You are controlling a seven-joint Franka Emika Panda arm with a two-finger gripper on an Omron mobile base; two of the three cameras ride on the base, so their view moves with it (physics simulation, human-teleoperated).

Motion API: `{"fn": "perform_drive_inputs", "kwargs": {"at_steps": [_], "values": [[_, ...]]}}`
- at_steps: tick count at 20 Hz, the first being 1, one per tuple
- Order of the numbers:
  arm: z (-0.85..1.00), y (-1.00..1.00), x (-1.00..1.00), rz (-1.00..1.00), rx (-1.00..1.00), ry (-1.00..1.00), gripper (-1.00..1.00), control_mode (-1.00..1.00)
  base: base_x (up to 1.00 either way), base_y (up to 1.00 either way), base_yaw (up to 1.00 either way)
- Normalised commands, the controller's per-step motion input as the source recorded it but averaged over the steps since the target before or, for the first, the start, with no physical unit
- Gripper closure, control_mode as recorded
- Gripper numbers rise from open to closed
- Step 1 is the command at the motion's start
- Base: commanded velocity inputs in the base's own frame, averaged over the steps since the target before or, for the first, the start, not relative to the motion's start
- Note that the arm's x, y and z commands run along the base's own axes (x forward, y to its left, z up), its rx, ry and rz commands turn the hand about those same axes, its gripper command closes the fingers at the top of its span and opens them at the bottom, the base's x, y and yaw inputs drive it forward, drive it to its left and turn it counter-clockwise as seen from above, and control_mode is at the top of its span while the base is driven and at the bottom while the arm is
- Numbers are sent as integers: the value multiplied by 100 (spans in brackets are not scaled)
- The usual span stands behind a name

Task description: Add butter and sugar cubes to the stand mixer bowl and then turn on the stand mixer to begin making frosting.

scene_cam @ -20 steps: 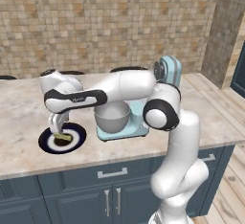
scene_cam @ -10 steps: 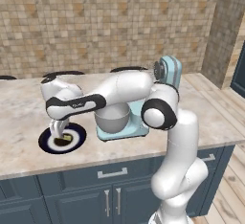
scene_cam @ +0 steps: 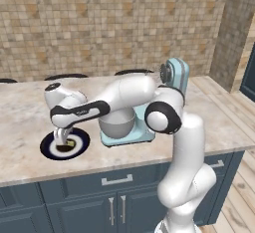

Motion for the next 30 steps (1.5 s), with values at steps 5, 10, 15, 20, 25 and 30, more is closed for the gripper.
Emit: {"fn": "perform_drive_inputs", "kwargs": {"at_steps": [5,10,15,20,25,30], "values": [[-17,0,9,-1,0,-2,-100,-100,0,0,0],[-20,2,21,-1,0,-1,-100,-100,0,0,0],[-11,6,24,-2,0,0,-100,-100,0,0,0],[-18,11,17,-2,0,0,-100,-100,0,0,0],[-17,20,17,-4,0,0,-100,-100,0,0,0],[-14,12,21,-4,0,0,-100,-100,0,0,0]]}}
